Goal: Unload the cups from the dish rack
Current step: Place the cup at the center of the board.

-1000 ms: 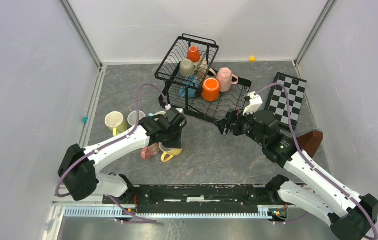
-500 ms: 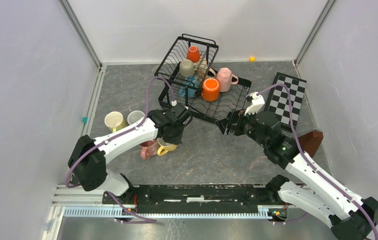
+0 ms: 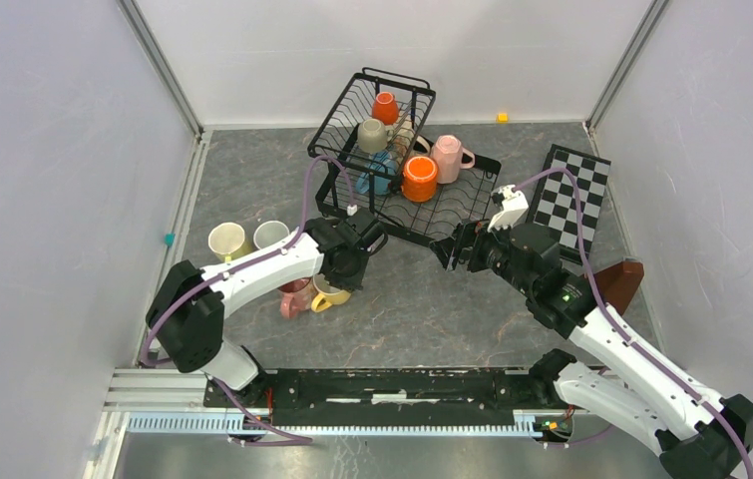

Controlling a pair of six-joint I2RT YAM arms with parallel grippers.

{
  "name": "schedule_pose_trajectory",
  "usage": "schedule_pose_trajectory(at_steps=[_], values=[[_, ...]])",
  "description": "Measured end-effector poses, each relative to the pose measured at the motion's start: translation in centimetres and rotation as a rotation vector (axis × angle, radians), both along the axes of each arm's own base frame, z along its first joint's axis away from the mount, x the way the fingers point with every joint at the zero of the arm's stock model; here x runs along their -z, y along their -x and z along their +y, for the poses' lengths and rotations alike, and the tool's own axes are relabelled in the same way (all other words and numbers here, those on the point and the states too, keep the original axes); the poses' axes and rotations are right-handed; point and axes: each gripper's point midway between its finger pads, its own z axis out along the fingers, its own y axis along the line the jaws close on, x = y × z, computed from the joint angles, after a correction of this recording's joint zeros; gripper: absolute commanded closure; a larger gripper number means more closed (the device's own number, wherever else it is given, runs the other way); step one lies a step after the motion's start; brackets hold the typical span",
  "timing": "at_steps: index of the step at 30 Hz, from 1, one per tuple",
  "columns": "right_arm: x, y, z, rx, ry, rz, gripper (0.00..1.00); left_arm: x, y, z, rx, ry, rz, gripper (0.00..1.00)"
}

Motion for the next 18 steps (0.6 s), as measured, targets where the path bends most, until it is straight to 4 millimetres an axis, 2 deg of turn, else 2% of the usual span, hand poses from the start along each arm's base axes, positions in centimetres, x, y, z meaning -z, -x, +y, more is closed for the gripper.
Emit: schedule_pose_trajectory(at_steps=[8,12,18], values=[[0.0,-0.1,-0.1,0.006,0.002,-0.001,0.02,0.2,0.0,0.0,0.003,-0.004,0.003,0.73],[0.0,-0.1,-0.1,0.006,0.002,-0.002,0.02,-0.1,-0.2,-0.2,0.009,-0.001,-0.003,0.62],[0.2,-0.1,-0.2,0.008,0.012,-0.001,0.02,-1.2,-0.8,-0.7,0.014,0.027,-0.031,0.41]])
